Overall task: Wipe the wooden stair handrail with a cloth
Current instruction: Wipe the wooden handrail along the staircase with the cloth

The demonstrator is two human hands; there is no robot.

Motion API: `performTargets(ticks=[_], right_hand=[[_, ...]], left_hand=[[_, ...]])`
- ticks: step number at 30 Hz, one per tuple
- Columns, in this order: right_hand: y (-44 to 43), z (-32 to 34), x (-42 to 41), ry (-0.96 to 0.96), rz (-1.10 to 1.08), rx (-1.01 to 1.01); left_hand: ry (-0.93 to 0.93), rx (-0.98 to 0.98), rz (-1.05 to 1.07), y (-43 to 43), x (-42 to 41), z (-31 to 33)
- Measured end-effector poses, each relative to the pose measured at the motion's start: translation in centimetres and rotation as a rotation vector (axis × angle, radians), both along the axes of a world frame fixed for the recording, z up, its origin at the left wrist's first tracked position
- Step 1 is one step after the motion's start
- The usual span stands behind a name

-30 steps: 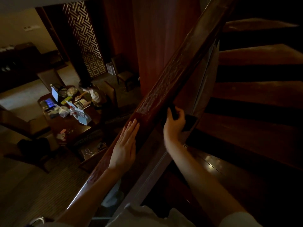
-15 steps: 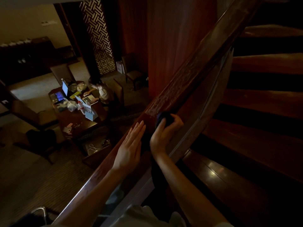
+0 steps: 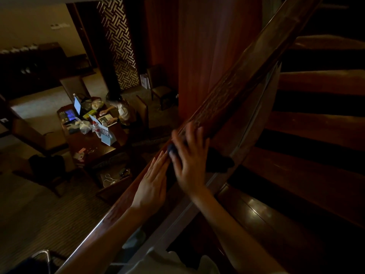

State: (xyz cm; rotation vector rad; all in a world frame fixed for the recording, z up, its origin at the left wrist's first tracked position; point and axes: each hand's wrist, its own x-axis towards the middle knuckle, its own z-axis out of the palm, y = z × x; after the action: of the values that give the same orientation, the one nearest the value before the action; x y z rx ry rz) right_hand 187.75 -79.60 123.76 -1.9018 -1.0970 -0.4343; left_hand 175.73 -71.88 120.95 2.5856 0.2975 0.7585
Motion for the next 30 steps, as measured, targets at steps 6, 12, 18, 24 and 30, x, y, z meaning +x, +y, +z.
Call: performTargets(ticks=[6,12,18,24,30], right_hand=[[2.0,4.8,3.4,-0.309,-0.324,-0.424],[4.5,10.8,10.2,-0.307,-0.464,-0.644],[2.0,5.3,1.1,-0.361,0.048,-0.713],[0.5,8.8,7.1,-0.244,-0.361,-0.51],[6.6,7.8,4.1,-0.36,-0.182,-0.716]], left_hand=[[0.017,-0.071,0.22,0.0,-0.1,-0.4],[-0.005,-0.095,0.228,-0.3,0.0,-0.1],[0.02,-0.129,0.413,-0.3,-0.1,-0.6],[-0.028,-0.106,0.391,-0.4,-0.1,0.1],[-0.029,-0.124,0.391,-0.4,-0.2,-0.2]])
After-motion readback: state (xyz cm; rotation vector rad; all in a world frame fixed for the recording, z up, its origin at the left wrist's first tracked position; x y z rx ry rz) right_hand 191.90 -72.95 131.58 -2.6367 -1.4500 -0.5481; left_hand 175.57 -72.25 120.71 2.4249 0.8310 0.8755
